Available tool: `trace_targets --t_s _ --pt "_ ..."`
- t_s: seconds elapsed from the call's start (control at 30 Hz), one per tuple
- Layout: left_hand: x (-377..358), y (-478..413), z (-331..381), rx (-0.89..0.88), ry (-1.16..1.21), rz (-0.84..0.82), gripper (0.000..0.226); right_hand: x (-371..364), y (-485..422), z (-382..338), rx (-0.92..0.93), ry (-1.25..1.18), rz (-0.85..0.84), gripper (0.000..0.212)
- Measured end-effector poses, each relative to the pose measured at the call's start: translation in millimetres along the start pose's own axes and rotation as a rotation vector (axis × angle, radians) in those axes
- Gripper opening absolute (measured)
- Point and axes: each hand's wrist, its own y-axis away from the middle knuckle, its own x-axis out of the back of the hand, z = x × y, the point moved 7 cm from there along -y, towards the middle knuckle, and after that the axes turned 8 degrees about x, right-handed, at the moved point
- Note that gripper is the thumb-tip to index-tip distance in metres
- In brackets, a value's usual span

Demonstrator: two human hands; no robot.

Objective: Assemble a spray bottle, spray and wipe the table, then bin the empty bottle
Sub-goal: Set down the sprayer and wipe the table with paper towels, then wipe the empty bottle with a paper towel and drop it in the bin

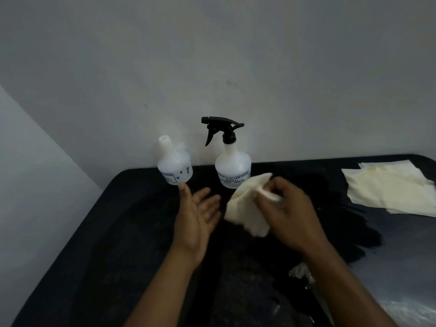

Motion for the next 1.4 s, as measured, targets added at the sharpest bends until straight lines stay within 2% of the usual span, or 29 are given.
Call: trace_targets --t_s 0.07,0.1,0.13,0.17,0.2,0.27,0.33,0.43,0.57,0.73,0.87,0.97,1.1,1.2,1.27,1.33,1.4 --pt "27.9 -14.4 27.0 -0.129 -0.137 0.321 0.059 17.0 -4.7 9.4 -0.05 -0.005 0.119 0.02" --pt "41.2 -21.3 45.0 -0.229 -0.33 0.491 0.047 23.2 -6.0 13.7 -0.074 -0.009 0.158 0.021" --pt "47.8 -24.7 61.3 -0.339 -0.527 0.621 0.045 28.4 -6.5 17.9 -0.094 -0.005 0.183 0.021" --pt "51.4 -32.1 72.0 -0.438 -0.698 0.68 0.053 33.0 -6.9 21.8 -0.107 -0.002 0.204 0.02" --pt "53.7 -41.9 76.8 -0.481 -0.865 0.689 0.067 37.0 -6.9 25.3 -0.115 -0.006 0.224 0.019" --pt "59.2 -66.8 78.4 -0.458 -1.115 0.643 0.098 43.9 -7.3 31.7 -0.134 -0.025 0.269 0.016" --pt "67.6 -89.9 77.7 -0.398 -1.137 0.599 0.114 50.3 -7.2 38.0 -0.156 -0.049 0.322 0.014" --pt "72.5 -112.6 76.9 -0.363 -1.04 0.582 0.119 55.4 -6.5 43.9 -0.168 -0.085 0.374 0.009" --pt "75.6 -137.5 78.1 -0.373 -1.0 0.627 0.112 62.1 -7.6 53.1 -0.177 -0.054 0.397 0.017" --pt "73.9 -139.0 84.3 -0.454 -1.001 0.567 0.087 67.7 -8.5 58.2 -0.192 -0.047 0.376 0.022" --pt "52.2 -99.7 102.1 -0.552 -1.002 0.491 0.089 71.5 -8.6 48.1 -0.205 -0.062 0.377 0.03" --pt "18.8 -50.7 106.0 -0.601 -1.034 0.331 0.095 72.3 -9.7 27.6 -0.19 -0.09 0.375 0.034" --pt "-28.4 19.8 98.1 -0.6 -0.956 0.025 0.097 76.3 -13.0 -12.2 -0.094 -0.085 0.305 0.034" --pt "-61.6 61.7 81.8 -0.541 -0.917 -0.152 0.118 89.6 -10.6 -47.0 0.015 0.008 0.186 0.036" --pt "-85.4 85.9 67.0 -0.493 -0.89 -0.244 0.12 101.2 -9.8 -71.4 0.081 0.098 0.073 0.026" --pt "-111.8 108.1 54.0 -0.471 -0.864 -0.284 0.113 122.1 -7.8 -93.0 0.101 0.074 0.008 0.015" --pt "-137.9 127.2 46.7 -0.464 -0.859 -0.259 0.113 143.9 -4.3 -112.5 0.129 0.001 -0.054 0.048"
